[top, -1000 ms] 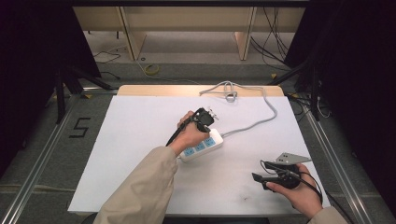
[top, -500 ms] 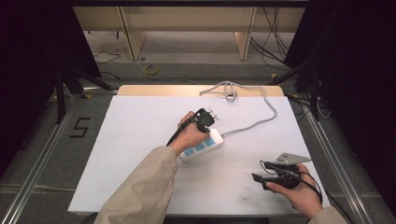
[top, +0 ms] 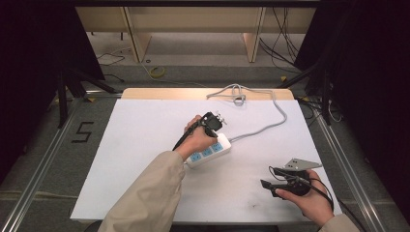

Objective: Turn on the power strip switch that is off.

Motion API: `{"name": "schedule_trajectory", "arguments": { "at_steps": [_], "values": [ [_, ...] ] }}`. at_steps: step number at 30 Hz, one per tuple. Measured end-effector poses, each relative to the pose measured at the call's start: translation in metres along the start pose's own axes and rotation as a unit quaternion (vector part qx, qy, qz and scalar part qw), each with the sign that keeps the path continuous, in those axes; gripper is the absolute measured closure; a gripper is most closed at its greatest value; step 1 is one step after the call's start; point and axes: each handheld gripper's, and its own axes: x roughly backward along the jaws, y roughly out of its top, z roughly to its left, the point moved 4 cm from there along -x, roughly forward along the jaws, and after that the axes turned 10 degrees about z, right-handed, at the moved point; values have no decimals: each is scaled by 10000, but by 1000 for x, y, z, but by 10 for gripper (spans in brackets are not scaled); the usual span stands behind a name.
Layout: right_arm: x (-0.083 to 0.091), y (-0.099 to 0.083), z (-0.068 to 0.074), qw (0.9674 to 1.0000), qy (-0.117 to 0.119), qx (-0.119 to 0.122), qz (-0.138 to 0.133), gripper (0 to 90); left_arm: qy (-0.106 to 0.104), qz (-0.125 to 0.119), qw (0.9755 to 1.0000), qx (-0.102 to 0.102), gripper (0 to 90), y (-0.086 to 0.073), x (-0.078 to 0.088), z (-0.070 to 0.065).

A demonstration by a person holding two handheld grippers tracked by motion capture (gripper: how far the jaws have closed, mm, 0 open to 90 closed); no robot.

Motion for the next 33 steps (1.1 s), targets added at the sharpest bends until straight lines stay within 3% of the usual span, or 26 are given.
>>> {"name": "schedule_trajectory", "arguments": {
  "at_steps": [22, 26, 28, 33],
  "values": [
    [0, 0, 0, 10000, 6, -7, 3, 303, 42, 73, 9999, -78, 898, 0, 0, -2],
    [0, 0, 0, 10000, 4, -3, 8, 303, 285, 259, 9990, -204, 898, -5, 0, 3],
    [0, 0, 0, 10000, 9, 6, 11, 303, 113, 164, 9998, -37, 898, -6, 0, 6],
    [-1, 0, 0, 10000, 11, 7, 13, 303, 28, 31, 10000, 1, 898, -5, 1, 7]
  ]
}}
